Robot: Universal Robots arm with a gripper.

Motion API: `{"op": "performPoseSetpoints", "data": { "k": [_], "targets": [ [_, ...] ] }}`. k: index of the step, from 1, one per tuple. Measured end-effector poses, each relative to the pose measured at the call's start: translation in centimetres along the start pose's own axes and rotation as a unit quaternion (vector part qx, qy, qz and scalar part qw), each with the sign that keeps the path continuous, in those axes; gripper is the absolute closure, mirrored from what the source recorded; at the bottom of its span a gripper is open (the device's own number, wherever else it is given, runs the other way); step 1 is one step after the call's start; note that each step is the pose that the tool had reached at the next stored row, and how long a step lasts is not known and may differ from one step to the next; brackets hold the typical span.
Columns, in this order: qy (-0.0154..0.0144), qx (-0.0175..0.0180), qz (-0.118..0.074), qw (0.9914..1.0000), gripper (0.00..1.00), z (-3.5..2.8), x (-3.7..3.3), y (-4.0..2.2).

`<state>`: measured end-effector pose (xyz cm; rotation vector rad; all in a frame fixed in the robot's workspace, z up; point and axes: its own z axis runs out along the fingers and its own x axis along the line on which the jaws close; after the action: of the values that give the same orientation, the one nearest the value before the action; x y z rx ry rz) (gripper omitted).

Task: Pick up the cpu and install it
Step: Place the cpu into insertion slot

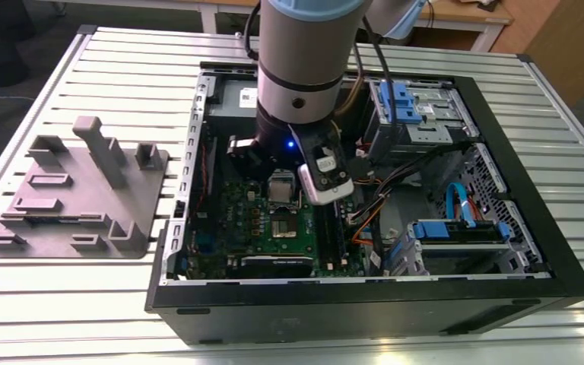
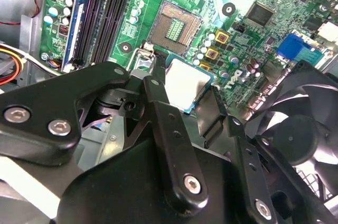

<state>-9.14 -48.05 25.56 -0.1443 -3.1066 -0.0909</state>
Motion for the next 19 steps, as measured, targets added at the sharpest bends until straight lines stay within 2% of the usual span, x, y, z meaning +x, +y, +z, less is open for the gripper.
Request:
{"op": "performPoseSetpoints", "data": {
  "k": [19],
  "targets": [
    [0.0001,0.0005,0.0,1.0,0.53,0.46,-0.07,-0.24]
  ]
}}
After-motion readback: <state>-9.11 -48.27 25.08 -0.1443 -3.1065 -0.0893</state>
